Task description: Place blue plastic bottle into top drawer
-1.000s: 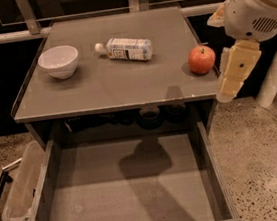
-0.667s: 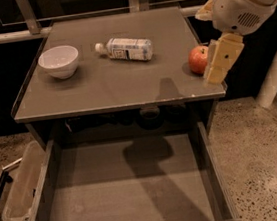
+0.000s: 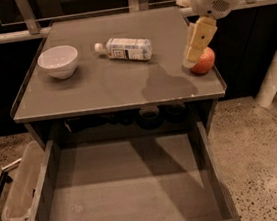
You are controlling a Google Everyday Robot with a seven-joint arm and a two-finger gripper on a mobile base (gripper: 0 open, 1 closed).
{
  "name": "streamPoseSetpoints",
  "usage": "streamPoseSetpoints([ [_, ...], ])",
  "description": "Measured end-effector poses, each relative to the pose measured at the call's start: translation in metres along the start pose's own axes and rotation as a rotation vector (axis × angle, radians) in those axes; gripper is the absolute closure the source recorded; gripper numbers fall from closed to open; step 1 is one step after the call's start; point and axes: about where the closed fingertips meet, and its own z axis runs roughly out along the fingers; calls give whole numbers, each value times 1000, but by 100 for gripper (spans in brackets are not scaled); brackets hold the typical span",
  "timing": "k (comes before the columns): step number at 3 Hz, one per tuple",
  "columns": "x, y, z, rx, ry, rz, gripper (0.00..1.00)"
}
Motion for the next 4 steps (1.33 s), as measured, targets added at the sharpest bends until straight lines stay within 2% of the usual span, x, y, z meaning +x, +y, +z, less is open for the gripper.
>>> streamPoseSetpoints([
  [1,-3,-42,28,-2,-31,33,0],
  [3,-6,-51,38,17,-57,26,0],
  [4,-11,-68,64,30,-124,9,0],
])
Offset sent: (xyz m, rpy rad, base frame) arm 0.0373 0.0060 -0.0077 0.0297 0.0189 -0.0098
